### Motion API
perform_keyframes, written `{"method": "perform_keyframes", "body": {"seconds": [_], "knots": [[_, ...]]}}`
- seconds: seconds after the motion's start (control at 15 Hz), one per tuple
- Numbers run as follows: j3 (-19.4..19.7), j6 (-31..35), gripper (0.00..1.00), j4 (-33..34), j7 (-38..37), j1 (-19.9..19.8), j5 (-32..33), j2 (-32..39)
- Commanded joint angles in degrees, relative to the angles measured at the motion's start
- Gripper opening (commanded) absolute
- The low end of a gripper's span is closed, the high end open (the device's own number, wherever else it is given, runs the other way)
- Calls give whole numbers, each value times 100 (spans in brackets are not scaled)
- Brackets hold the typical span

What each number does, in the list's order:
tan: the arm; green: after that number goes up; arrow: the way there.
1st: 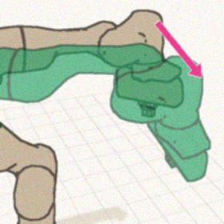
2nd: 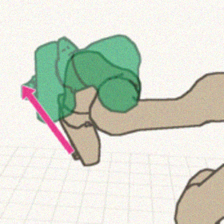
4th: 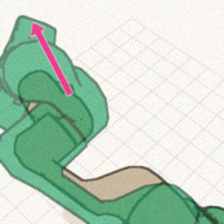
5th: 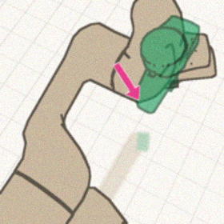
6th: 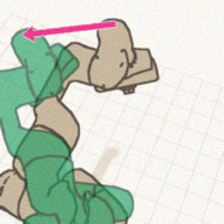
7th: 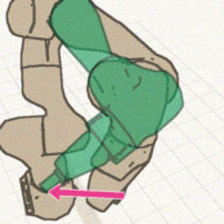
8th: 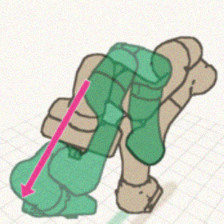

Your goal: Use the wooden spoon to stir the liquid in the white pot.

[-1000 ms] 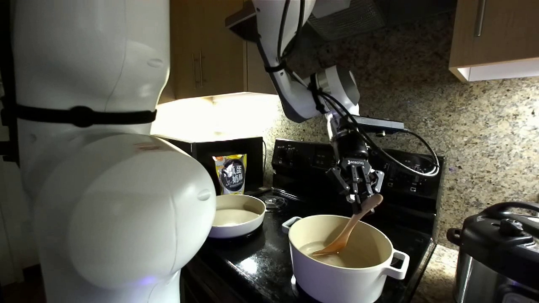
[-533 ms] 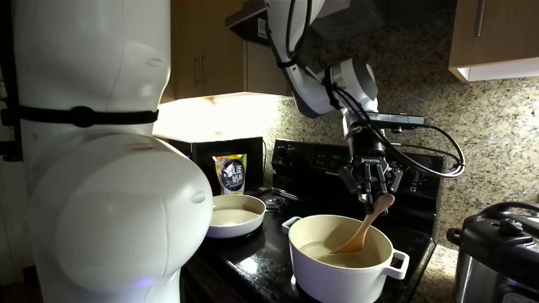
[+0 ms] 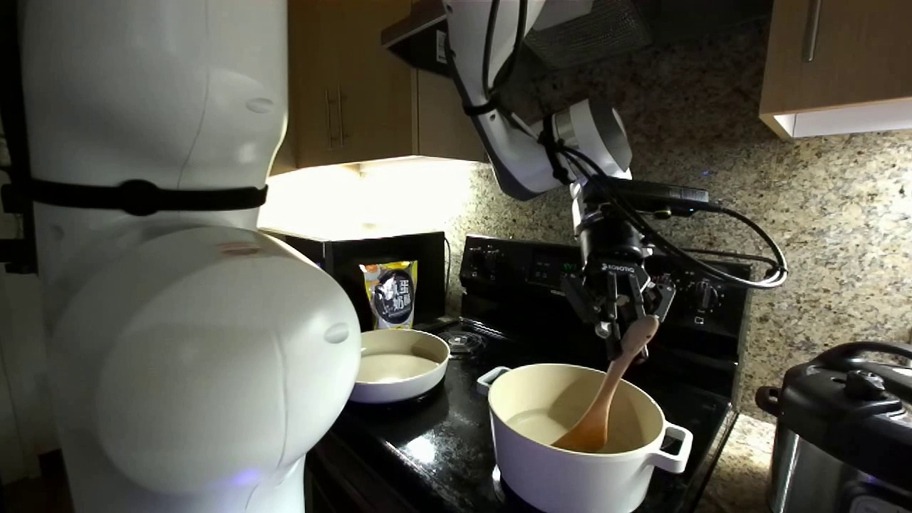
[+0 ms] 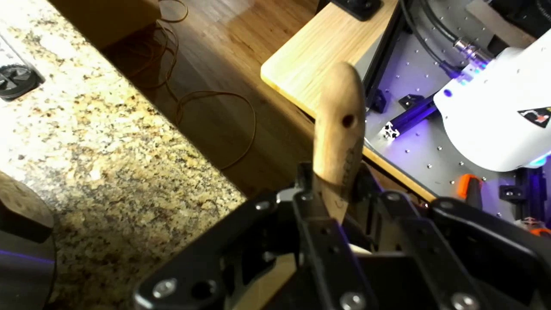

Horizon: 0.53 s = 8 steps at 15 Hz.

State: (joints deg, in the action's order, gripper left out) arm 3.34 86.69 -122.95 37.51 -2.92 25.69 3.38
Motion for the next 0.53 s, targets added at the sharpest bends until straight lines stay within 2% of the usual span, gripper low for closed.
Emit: {"method": "perform_keyframes", "body": {"seconds": [0.0,0.27,0.47], "knots": [[-154,-433,9,1,19,105,129,-6],[-376,-594,9,311,275,273,48,325],[-479,-602,9,663,50,344,-66,641]]}}
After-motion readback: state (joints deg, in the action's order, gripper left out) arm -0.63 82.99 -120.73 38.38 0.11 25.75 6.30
